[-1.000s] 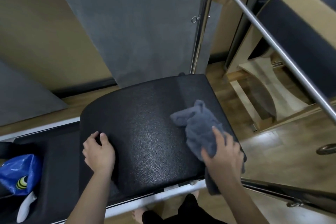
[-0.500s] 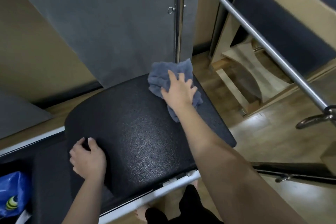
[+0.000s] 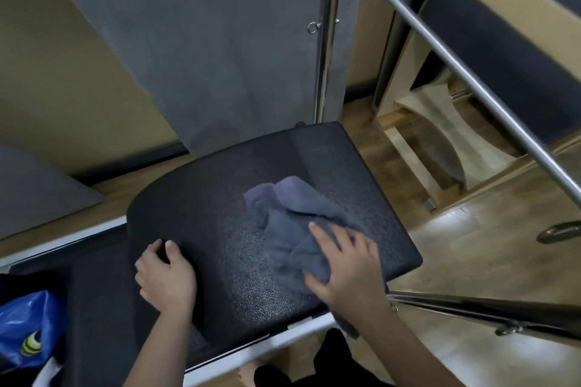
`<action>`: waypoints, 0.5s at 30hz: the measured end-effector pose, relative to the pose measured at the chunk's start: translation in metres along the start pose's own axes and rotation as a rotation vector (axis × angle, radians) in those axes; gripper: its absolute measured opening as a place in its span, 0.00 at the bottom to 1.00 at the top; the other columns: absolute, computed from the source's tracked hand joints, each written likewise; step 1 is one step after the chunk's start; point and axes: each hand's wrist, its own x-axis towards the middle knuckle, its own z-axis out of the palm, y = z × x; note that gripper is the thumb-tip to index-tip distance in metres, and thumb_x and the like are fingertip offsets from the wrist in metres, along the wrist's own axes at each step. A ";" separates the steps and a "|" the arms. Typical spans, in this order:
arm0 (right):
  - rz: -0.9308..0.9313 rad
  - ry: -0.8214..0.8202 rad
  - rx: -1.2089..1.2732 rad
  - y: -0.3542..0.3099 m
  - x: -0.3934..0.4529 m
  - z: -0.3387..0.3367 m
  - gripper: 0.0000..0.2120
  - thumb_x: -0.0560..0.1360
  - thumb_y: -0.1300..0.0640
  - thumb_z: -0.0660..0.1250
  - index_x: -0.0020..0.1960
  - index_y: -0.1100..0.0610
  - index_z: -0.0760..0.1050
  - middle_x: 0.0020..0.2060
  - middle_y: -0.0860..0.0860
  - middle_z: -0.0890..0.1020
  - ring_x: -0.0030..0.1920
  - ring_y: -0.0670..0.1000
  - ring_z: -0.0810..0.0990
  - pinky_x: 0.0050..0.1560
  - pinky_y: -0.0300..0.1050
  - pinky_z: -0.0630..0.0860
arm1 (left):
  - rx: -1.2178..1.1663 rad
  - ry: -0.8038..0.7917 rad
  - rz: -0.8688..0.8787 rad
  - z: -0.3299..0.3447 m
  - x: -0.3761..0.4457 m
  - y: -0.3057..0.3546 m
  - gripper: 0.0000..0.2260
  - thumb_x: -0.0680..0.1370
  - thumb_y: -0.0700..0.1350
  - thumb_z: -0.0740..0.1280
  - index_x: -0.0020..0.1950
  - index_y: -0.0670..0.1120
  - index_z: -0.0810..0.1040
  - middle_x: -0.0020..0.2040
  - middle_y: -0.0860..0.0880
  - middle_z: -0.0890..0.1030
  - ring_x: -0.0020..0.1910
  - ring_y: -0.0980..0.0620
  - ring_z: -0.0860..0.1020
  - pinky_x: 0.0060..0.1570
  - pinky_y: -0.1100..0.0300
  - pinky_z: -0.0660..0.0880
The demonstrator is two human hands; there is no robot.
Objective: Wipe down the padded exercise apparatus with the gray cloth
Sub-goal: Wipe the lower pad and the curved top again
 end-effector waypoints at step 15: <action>-0.078 -0.255 -0.136 -0.098 0.144 0.027 0.34 0.76 0.36 0.61 0.78 0.42 0.56 0.79 0.53 0.59 0.75 0.69 0.58 0.71 0.73 0.56 | -0.030 -0.017 -0.017 0.003 0.002 -0.004 0.18 0.83 0.53 0.57 0.69 0.46 0.73 0.71 0.41 0.71 0.70 0.37 0.67 0.69 0.38 0.61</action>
